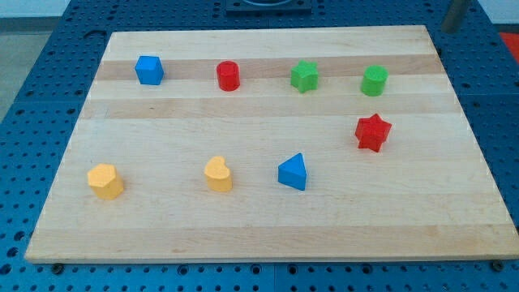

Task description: Move yellow heart to center

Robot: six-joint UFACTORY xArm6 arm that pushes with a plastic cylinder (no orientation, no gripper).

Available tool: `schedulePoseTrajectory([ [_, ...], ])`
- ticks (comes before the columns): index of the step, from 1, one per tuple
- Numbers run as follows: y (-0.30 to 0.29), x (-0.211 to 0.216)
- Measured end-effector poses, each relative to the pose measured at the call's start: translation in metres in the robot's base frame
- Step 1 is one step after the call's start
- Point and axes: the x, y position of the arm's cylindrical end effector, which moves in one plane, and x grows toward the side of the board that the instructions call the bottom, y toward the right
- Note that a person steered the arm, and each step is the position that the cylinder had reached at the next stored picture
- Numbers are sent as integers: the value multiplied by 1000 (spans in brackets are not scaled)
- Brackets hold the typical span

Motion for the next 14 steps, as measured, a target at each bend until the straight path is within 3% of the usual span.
schedulePoseTrajectory([
  [2, -1, 3],
  [3, -17, 74],
  [6, -58, 355],
  [7, -132, 379],
  [11, -437, 371],
  [12, -444, 342],
  [14, -409, 327],
])
